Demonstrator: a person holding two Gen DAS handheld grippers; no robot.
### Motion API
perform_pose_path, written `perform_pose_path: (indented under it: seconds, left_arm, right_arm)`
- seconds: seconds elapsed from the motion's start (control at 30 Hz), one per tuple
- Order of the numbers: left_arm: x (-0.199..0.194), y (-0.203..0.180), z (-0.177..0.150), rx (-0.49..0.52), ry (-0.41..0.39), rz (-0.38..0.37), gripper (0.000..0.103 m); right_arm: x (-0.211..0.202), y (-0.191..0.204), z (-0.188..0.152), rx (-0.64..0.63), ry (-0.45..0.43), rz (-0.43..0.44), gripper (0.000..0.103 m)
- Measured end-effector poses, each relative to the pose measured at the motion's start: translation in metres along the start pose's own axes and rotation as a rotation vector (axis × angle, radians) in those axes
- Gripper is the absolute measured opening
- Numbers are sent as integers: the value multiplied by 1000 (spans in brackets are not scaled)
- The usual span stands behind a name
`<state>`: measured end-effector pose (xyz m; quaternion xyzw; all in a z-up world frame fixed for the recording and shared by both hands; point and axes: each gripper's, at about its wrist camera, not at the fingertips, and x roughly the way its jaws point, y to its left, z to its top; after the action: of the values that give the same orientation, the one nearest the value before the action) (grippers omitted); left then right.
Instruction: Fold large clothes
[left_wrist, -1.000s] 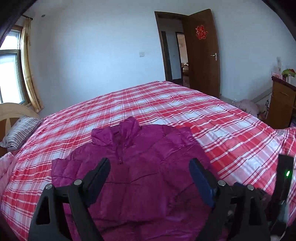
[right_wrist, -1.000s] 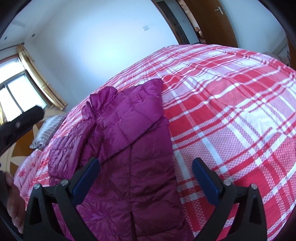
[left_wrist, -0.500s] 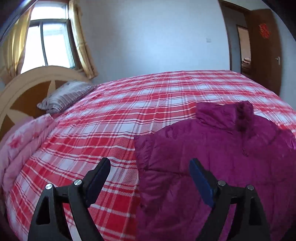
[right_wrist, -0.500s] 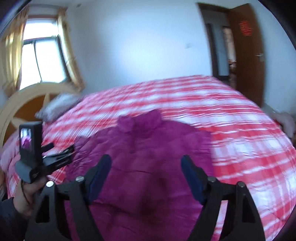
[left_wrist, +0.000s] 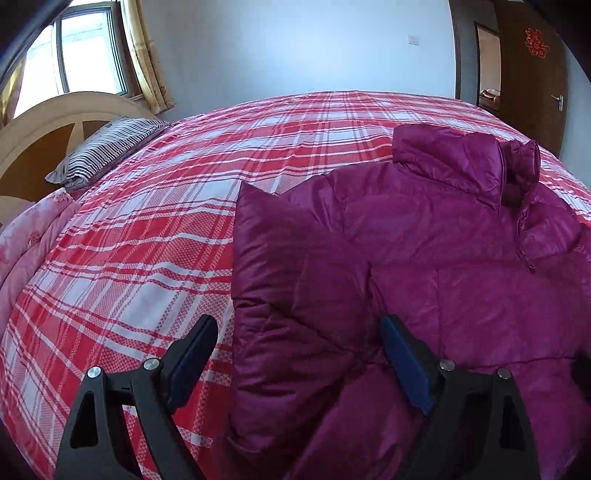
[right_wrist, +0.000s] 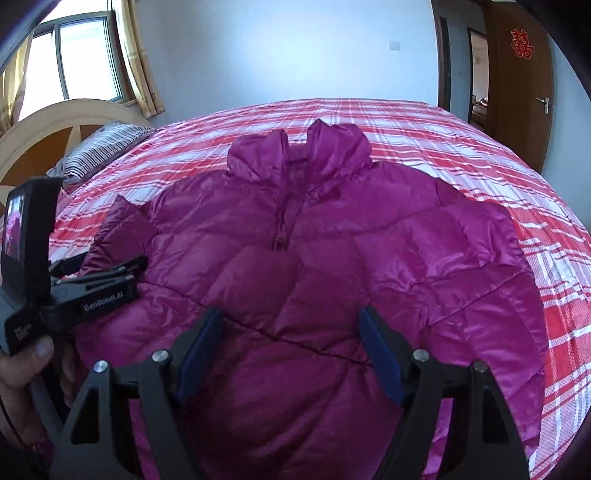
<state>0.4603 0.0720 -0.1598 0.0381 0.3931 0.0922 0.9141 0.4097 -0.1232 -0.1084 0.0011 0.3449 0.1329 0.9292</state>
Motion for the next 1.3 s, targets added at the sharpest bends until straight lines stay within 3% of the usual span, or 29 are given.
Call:
perform_pose_path:
  seconds: [0.43,0.83,0.93,1.07,1.13,1.3]
  left_arm:
    - [10,-6,-2,23,33,54,99]
    - [13,-2,-3,5,40,44,102]
    - [13,-2,-3,5,35,47,102]
    - [13,-1,-3,1,33,45,102]
    - [13,-1,-3,0,33,43,102]
    - [13,-1,-4,-2,32,42,102]
  right_arm:
    - [22,8,-2,-36,78,-62,80]
    - [25,16,-3,-83,93,-114,80]
    - [18,19,4,-104,110,-130,76]
    - [-21,26,24,-48,7,-142,77]
    - [-27,39,33,-78,-24,-134,77]
    - [9,44,35,-105,-9,-58,77]
